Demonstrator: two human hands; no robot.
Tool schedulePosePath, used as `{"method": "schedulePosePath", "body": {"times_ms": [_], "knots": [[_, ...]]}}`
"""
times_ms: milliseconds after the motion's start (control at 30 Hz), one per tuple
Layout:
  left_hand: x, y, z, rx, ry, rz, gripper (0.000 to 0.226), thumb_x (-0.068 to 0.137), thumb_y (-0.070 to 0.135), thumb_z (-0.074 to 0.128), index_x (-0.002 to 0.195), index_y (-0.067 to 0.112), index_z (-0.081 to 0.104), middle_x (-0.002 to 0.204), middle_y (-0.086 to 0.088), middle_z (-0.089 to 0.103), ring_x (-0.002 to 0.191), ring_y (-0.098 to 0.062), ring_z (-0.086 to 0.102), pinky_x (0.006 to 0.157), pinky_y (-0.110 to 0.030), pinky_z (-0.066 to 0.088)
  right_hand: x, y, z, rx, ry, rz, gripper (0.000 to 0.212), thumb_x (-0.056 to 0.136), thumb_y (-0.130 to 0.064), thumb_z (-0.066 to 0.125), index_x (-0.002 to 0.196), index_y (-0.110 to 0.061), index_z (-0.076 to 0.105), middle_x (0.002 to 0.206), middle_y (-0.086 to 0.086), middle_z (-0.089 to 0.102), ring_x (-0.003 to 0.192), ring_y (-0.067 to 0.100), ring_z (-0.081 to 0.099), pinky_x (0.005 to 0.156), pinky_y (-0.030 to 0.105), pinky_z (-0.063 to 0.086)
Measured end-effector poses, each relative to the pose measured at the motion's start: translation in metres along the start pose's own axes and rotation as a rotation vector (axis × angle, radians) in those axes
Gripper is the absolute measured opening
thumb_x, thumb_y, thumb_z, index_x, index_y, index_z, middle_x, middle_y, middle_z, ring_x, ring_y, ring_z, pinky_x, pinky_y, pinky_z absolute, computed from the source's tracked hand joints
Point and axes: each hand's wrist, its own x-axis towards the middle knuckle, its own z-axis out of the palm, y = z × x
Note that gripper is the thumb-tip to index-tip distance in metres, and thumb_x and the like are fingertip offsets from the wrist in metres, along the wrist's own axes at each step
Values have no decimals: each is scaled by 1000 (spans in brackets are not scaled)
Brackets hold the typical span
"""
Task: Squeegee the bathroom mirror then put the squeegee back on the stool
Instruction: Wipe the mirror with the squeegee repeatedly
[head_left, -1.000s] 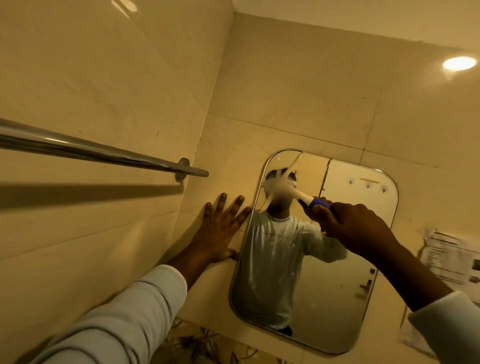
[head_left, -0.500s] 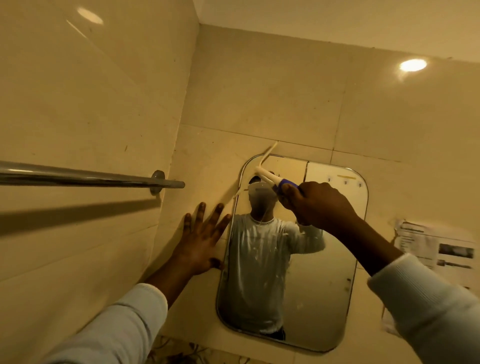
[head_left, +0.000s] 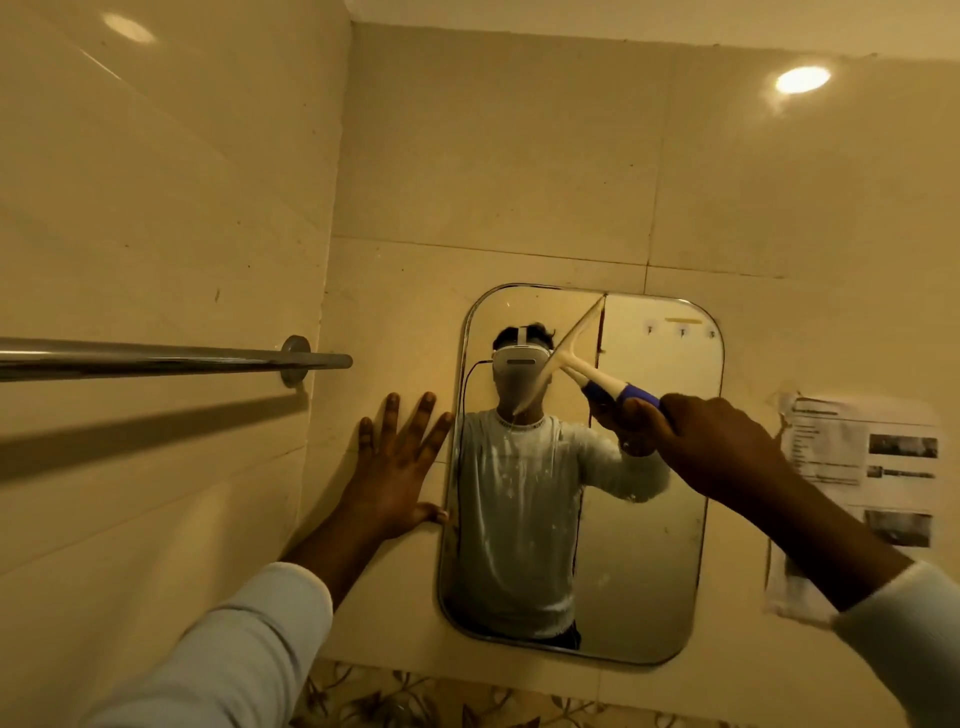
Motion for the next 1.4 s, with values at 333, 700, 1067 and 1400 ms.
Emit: {"method": "schedulePosePath", "body": {"times_ms": [333,700,1067,1400], "knots": [[0,2,0,7,-17,2,142,74,88,63,157,33,-38,163,-4,-50,147,-46,-45,123,-74,-7,11,-51,3,189,79,-31,49,99,-65,32,89,-24,56,71,-1,67,62,19,65,60,34,55],[3,-1,2,10,4,14,144,71,90,64,159,33,-34,166,-4,-45,149,-47,-43,122,-76,-3,-17,-10,34,186,63,88,41,99,-62,32,104,-26,52,70,-3,63,59,13,61,53,23,44],[2,-1,7,20,18,19,146,70,90,66,162,30,-30,168,-7,-42,150,-49,-40,122,-77,-3,-20,-15,12,373,172,83,59,89,-70,25,92,-20,58,69,1,63,60,18,60,58,33,51],[2,-5,12,14,41,31,148,65,91,69,166,29,-20,173,-8,-30,154,-49,-32,120,-79,1,-5,-11,43,477,205,209,56,97,-68,30,100,-20,60,75,0,67,64,17,66,63,34,57]]}}
